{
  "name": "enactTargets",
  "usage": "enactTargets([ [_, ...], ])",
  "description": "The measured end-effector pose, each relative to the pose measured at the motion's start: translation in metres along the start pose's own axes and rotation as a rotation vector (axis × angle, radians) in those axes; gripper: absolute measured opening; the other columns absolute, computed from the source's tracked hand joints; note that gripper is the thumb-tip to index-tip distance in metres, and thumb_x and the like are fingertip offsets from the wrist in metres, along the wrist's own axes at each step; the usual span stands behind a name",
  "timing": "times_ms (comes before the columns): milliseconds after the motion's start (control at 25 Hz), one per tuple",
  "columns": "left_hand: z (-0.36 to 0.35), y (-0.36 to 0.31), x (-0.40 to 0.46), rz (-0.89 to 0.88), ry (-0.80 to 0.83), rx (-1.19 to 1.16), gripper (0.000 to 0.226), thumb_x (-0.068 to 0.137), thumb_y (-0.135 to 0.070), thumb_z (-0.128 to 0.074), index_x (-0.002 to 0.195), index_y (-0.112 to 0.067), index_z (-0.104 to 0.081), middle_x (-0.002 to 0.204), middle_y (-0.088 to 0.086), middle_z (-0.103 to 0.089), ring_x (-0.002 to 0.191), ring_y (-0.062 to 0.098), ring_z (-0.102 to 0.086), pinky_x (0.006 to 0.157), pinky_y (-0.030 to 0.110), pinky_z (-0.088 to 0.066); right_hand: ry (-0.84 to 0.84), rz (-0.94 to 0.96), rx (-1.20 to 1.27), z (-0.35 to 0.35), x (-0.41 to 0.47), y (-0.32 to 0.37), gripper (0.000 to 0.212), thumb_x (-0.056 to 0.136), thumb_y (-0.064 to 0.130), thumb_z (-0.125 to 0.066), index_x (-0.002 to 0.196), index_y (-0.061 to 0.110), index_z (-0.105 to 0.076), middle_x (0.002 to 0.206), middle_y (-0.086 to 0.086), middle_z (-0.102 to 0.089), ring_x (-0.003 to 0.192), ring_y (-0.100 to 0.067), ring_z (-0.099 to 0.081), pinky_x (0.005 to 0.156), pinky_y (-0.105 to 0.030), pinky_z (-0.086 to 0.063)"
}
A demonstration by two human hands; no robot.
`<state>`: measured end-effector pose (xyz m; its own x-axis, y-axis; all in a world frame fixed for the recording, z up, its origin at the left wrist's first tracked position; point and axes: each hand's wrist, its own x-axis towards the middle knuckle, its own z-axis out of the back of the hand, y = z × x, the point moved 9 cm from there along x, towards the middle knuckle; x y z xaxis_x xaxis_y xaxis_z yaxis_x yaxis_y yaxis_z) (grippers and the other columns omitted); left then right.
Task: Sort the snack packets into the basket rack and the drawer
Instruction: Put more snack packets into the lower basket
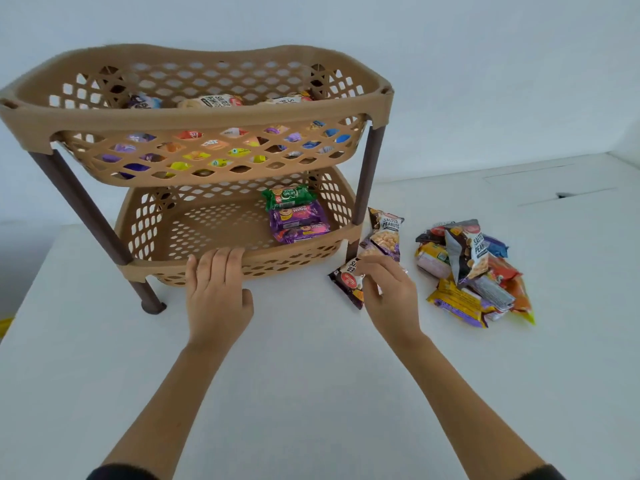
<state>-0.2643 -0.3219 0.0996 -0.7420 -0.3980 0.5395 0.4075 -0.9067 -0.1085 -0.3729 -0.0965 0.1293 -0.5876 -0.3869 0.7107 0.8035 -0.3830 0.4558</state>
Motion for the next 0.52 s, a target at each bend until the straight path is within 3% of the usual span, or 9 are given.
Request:
enactTargets([
  [120, -0.001, 0.000, 0.000, 0.024, 0.018, 0.004, 0.056, 0.070, -0.008, -0.054, 0.126, -0.003, -0.049, 0.122, 0.020, -0.054, 0.119, 0.037, -0.044, 0.112, 0.052, -0.023, 0.010, -0.197, -0.222, 0.047, -0.036, -0.077, 0.025, 0.074, -0.013, -0.058, 0.085, 0.006, -0.069, 0.093, -0.009, -0.067, 0.089, -0.025, -0.060, 0.067, -0.036, -0.051],
  [200, -0.003, 0.000, -0.001, 0.029, 0.035, 0.017, 0.057, 0.070, -0.012, -0.048, 0.127, -0.002, -0.047, 0.123, 0.021, -0.053, 0.119, 0.039, -0.042, 0.112, 0.052, -0.021, 0.105, -0.308, -0.396, 0.070, -0.052, -0.120, 0.025, 0.073, -0.005, -0.065, 0.095, 0.007, -0.068, 0.101, -0.011, -0.065, 0.095, -0.033, -0.061, 0.069, -0.040, -0.052],
  [360, -0.001, -0.002, -0.001, 0.043, 0.041, 0.019, 0.061, 0.070, -0.014, -0.046, 0.129, 0.000, -0.045, 0.127, 0.024, -0.051, 0.123, 0.042, -0.039, 0.113, 0.052, -0.016, 0.341, -0.314, -0.547, 0.077, -0.068, -0.150, 0.042, 0.070, 0.011, -0.077, 0.109, 0.008, -0.063, 0.117, -0.013, -0.062, 0.104, -0.036, -0.059, 0.077, -0.044, -0.050],
  [520, 0.026, -0.046, -0.006, 0.187, -0.099, -0.201, 0.059, 0.071, -0.006, -0.045, 0.129, 0.001, -0.046, 0.128, 0.023, -0.051, 0.118, 0.039, -0.042, 0.103, 0.048, -0.032, 0.412, -0.375, -0.570, 0.085, -0.074, -0.166, 0.051, 0.070, 0.021, -0.075, 0.117, 0.012, -0.056, 0.118, -0.010, -0.060, 0.103, -0.035, -0.060, 0.077, -0.042, -0.049],
])
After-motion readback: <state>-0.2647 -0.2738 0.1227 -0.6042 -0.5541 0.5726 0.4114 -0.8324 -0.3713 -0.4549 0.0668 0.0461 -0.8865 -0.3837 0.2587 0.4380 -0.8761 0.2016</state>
